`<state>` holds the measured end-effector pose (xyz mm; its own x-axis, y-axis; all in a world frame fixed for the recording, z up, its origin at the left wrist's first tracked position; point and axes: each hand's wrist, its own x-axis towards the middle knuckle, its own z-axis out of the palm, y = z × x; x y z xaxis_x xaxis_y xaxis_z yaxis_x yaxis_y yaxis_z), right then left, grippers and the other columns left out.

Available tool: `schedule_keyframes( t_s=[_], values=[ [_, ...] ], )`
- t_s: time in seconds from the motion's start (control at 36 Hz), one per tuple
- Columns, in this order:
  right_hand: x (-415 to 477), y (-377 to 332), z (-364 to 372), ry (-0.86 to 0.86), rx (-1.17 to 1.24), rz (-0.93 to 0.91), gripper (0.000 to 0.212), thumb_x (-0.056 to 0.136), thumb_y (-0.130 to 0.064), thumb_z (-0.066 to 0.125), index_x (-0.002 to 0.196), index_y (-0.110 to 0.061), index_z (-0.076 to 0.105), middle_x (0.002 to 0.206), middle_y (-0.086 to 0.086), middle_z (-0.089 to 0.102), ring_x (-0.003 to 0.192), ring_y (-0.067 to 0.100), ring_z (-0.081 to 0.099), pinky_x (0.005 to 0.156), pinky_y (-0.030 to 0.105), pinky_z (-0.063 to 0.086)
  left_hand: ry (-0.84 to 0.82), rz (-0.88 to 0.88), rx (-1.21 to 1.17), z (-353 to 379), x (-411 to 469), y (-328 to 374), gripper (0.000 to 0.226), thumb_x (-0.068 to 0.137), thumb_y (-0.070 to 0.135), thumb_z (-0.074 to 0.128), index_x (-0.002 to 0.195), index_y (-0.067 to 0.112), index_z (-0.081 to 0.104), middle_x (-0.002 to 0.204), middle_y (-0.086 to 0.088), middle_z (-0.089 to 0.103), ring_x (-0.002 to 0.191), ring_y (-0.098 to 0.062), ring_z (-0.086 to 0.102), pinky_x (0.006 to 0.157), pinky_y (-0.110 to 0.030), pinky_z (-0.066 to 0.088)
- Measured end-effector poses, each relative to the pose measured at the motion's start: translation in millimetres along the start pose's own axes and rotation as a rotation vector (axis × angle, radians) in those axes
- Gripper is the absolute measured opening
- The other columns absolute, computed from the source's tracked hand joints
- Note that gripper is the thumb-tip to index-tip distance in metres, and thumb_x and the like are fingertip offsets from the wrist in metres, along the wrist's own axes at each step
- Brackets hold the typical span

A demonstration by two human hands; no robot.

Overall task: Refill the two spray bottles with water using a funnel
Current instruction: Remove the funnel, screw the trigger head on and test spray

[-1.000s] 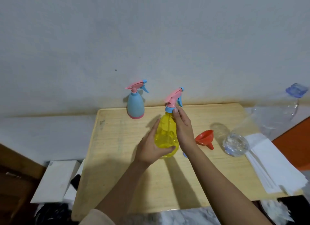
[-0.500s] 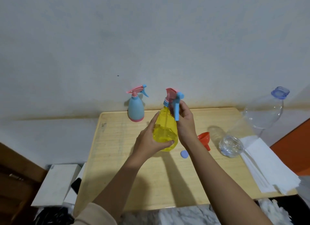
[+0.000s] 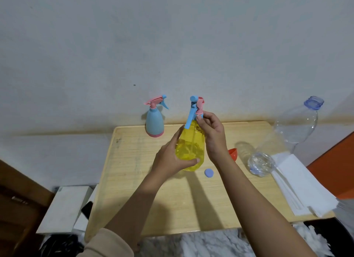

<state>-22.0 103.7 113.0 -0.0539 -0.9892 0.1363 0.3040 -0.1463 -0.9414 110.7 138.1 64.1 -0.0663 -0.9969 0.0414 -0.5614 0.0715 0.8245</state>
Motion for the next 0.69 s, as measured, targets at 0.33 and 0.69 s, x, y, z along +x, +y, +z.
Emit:
schedule_keyframes(
  t_s=[0.33, 0.69],
  values=[
    [-2.7, 2.0, -3.1, -0.032, -0.173, 0.045, 0.024, 0.089, -0.016, 0.061, 0.113, -0.015, 0.057, 0.095, -0.006, 0.061, 0.085, 0.004, 0.057, 0.078, 0.022, 0.046, -0.027, -0.028, 0.050, 2.6, -5.9, 1.3, 0.106, 0.059, 0.058, 0.079, 0.138, 0.062, 0.008, 0.136, 0.007, 0.051, 0.124, -0.016, 0.049, 0.092, -0.036, 0.048],
    [-3.9, -1.8, 4.1, 0.058, 0.010, 0.101, 0.025, 0.092, -0.015, 0.057, 0.117, -0.012, 0.056, 0.105, 0.005, 0.065, 0.098, 0.019, 0.060, 0.092, 0.039, 0.047, 0.030, -0.021, 0.006, -0.3, -7.7, 1.2, 0.107, 0.057, 0.057, 0.081, 0.137, 0.062, 0.010, 0.131, 0.005, 0.055, 0.120, -0.018, 0.051, 0.093, -0.041, 0.049]
  ],
)
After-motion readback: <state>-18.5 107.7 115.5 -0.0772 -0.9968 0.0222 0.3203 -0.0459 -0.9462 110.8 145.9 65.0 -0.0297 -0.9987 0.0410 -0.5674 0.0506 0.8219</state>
